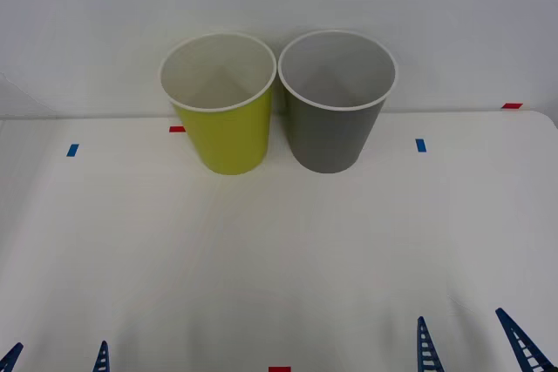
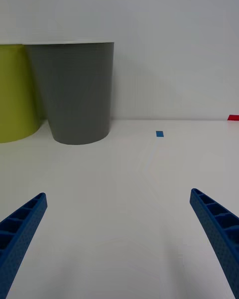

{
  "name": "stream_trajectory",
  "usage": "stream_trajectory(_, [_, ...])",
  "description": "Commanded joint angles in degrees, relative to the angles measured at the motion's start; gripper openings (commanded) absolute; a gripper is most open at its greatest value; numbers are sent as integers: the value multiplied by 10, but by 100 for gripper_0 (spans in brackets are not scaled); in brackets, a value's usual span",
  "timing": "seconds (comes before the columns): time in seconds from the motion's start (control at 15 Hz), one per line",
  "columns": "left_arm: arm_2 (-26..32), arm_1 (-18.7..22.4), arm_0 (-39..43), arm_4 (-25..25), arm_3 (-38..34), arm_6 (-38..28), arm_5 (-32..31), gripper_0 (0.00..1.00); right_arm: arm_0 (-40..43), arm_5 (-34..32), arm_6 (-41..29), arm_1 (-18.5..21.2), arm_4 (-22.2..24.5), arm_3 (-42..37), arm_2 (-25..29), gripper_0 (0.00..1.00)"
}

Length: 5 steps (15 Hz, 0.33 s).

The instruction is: Put cans in the gray bin and PET bottles in the light green bin.

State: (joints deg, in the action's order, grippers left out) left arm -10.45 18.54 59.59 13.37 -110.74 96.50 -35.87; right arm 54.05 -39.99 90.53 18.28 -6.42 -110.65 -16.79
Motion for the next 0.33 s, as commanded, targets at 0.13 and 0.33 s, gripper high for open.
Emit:
stream_trajectory(0.13, [0, 0, 0, 0, 0, 0, 0, 100, 0, 0, 0, 0, 0, 0, 0, 100])
stream_trajectory(0.33, [0, 0, 0, 0, 0, 0, 0, 100, 0, 0, 0, 0, 0, 0, 0, 100])
